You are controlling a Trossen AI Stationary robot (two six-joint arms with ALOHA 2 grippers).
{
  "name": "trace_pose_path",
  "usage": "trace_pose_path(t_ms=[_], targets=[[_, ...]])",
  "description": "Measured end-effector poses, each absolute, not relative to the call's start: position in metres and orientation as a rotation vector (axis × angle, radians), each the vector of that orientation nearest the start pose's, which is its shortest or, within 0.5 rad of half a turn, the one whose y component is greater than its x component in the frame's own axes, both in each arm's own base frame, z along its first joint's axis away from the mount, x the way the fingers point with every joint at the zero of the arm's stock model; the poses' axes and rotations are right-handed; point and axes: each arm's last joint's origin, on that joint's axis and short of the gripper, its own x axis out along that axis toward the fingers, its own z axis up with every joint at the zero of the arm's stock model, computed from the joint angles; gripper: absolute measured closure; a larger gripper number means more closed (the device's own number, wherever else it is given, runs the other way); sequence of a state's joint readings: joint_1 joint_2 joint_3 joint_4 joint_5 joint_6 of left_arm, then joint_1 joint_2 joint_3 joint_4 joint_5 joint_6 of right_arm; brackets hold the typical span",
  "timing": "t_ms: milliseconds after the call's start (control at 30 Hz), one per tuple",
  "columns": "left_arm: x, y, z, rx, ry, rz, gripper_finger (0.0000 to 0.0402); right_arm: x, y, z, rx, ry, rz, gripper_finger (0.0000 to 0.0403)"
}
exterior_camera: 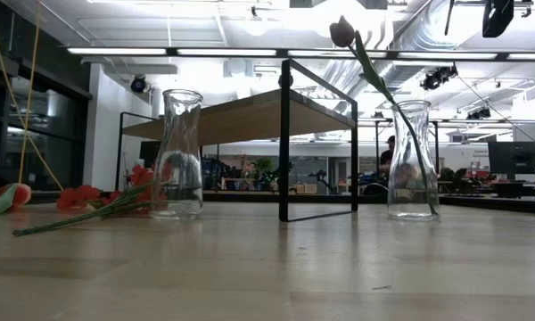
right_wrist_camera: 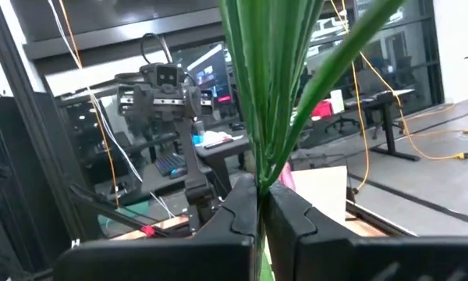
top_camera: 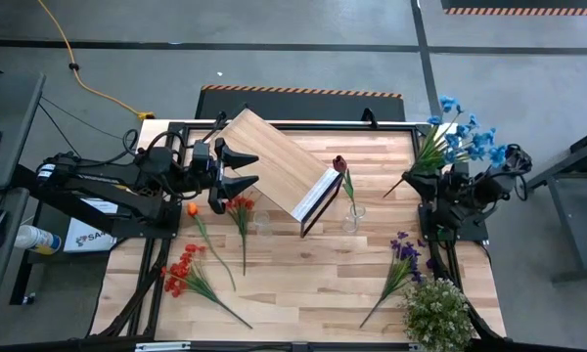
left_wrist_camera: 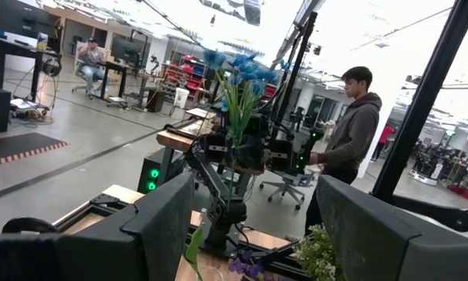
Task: Pick and place flowers into a vace then onto a shelf
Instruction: Put the blue flowers into the right transparent flower vase
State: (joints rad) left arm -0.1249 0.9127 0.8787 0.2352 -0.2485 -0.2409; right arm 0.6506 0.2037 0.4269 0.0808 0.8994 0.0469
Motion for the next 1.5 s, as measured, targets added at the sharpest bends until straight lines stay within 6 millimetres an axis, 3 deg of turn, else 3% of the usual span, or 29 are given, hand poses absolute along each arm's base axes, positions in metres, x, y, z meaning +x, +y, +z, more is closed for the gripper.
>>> trace_pose_path(t_ms=[633, 1100, 1500], targets=[[0.198, -0.017, 0.383, -0.272, -0.215, 0.128, 0.0098, 0.103, 0.048, 0.287, 0.258, -0.151, -0.237, 0.0403], [0.199, -0.017, 0.383, -0.272, -0.212, 0.128, 0.0098, 0.117, 0.046, 0.263, 0.339, -0.110, -0.326, 0.0403], [0.199, -0.017, 0.382, -0.270, -0.205, 0.128, 0.0098, 0.127, 0.048, 0.255, 0.320, -0.072, -0.384, 0.0403]])
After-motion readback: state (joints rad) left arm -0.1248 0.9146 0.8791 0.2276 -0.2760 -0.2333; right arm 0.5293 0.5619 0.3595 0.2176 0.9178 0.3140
